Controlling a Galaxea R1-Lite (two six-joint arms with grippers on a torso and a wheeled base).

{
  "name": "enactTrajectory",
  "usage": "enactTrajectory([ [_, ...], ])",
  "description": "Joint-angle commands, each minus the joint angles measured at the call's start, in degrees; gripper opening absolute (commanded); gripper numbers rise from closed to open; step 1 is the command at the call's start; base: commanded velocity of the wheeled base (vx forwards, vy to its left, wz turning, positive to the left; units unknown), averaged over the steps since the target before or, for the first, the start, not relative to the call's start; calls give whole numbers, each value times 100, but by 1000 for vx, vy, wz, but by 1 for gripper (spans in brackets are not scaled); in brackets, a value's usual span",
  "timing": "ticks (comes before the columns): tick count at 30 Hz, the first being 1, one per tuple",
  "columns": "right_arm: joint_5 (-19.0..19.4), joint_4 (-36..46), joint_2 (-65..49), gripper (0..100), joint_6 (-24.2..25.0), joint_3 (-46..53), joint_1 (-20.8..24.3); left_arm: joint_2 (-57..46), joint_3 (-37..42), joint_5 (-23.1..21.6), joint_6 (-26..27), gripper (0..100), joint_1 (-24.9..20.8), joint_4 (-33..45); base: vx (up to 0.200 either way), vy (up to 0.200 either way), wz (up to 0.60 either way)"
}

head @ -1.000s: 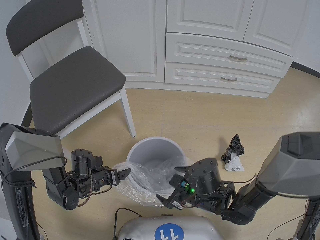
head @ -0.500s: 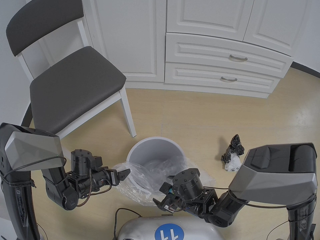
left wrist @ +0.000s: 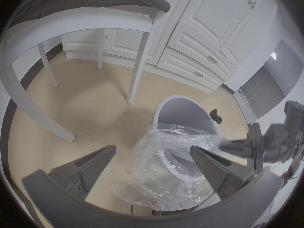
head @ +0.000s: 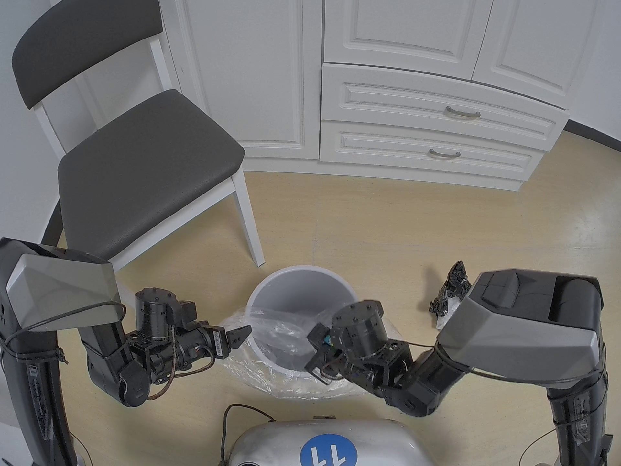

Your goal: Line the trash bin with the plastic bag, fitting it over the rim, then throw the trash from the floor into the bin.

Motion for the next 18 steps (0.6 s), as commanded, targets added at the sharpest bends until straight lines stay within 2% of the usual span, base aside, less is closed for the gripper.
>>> enactTrajectory([
  [1,-482,472,665,0,129,-2168,-508,-464,140,-2,4,100,-40,-12,0,0,0],
  [8,-1203,481,1763,0,533,-4207,-657,-806,228,-2,4,100,-102,-12,0,0,0],
  [14,-1598,437,2537,0,577,-5710,-772,-842,219,-11,-5,100,-110,-12,0,0,0],
  [18,-1669,419,2677,0,568,-5743,-736,-1070,290,-2,-5,100,-189,-4,0,0,0],
])
